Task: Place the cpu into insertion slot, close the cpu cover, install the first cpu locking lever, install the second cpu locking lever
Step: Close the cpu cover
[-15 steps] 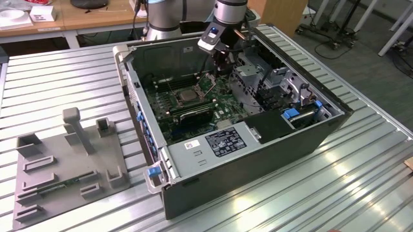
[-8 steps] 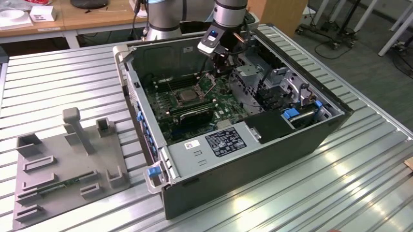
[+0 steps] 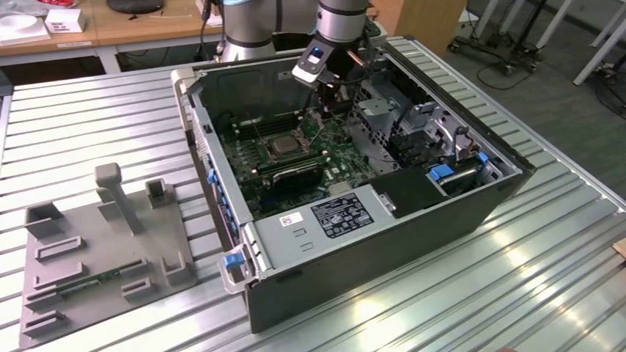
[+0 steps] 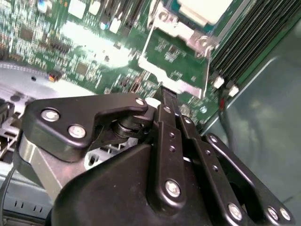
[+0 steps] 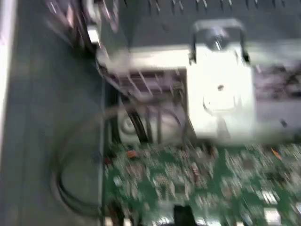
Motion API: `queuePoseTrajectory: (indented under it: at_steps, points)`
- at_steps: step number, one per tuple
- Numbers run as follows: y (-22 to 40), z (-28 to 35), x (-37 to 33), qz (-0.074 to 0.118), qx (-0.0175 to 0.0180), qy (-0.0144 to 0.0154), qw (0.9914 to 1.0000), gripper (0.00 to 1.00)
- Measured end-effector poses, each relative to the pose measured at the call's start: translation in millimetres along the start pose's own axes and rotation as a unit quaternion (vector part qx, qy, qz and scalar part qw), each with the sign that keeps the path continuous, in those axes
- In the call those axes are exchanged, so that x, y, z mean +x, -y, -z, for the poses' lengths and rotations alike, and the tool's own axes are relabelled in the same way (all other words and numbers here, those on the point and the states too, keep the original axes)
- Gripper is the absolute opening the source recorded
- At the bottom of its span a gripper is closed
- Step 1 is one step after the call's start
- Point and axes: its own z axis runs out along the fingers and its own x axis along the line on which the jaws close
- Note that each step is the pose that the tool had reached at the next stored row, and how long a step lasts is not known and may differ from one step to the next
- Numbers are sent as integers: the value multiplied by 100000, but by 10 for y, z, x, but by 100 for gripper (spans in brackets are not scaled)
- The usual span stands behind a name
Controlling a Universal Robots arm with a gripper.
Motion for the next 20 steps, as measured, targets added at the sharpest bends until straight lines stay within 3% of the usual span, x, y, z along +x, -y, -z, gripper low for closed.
queuePoseTrajectory:
  at_steps: [7,10,20]
  points:
    - [299,9,-7,-52,-552,-19,99998,11]
    - [397,11,-8,-86,-675,-12,99998,11]
    - [413,12,-9,-81,-689,-10,99998,11]
